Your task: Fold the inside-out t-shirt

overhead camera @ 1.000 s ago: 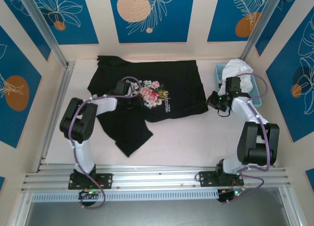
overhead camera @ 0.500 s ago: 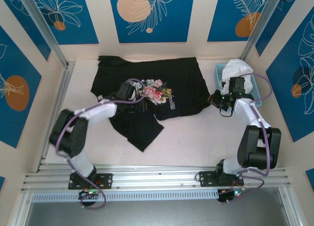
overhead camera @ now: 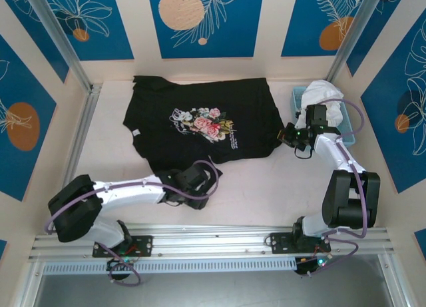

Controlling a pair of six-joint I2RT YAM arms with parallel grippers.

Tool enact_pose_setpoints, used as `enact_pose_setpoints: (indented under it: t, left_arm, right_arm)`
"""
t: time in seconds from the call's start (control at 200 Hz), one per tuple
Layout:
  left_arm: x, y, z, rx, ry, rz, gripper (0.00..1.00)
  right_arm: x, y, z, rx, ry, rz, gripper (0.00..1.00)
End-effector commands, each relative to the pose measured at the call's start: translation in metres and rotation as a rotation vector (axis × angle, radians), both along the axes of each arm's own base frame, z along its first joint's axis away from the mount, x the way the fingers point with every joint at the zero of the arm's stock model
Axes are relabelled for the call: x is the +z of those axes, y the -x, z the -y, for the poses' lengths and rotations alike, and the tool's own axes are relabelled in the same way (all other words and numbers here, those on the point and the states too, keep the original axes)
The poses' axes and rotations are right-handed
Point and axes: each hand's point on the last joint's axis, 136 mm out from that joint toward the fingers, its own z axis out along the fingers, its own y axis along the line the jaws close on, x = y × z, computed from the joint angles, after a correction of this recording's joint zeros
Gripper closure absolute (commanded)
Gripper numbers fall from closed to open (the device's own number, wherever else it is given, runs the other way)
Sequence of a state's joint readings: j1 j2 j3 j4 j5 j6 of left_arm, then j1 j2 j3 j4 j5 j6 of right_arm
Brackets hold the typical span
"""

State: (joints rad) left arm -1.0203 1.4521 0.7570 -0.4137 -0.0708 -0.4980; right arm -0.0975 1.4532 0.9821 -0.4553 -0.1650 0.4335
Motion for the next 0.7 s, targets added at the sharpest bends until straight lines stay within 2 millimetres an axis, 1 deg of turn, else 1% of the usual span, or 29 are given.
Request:
enact_pose_setpoints:
  t: [0.0,0.115,0.23,0.325,0.405,0.495,0.58,0.695]
  left_arm:
    - [-0.011,0.007,-0.01,0.006,-0.082,-0.015,0.46]
    - [-0.017,0.015,-0.02,0.006,-0.148,-0.018,0.46]
    - [-0.023,0.021,-0.022,-0.014,-0.182,-0.024,0.46]
    - [-0.034,0.025,-0.023,-0.031,-0.216,-0.042,0.49]
    - [-0.041,0.026,-0.024,-0.036,-0.235,-0.045,0.54]
    - [-0.045,0.02,-0.026,-0.03,-0.254,-0.016,0.61]
    - [-0.047,0.016,-0.026,-0.028,-0.258,0.004,0.71]
    - [-0.05,0.016,-0.026,-0.026,-0.255,0.007,0.84]
  right_arm:
    - [-0.001,0.005,-0.005,0.026,-0.005,0.0,1.0]
    - [-0.003,0.008,-0.004,0.023,0.001,0.001,1.0]
    - [-0.006,0.008,-0.005,0.026,-0.005,-0.006,1.0]
    - [-0.008,0.009,-0.005,0.025,-0.009,-0.013,1.0]
    - [-0.008,0.009,-0.005,0.025,-0.005,-0.011,1.0]
    - [-0.007,0.009,-0.005,0.025,-0.006,-0.007,1.0]
    - [-0.006,0.01,-0.006,0.027,-0.01,-0.006,1.0]
    - [-0.007,0.012,-0.006,0.025,-0.014,-0.009,1.0]
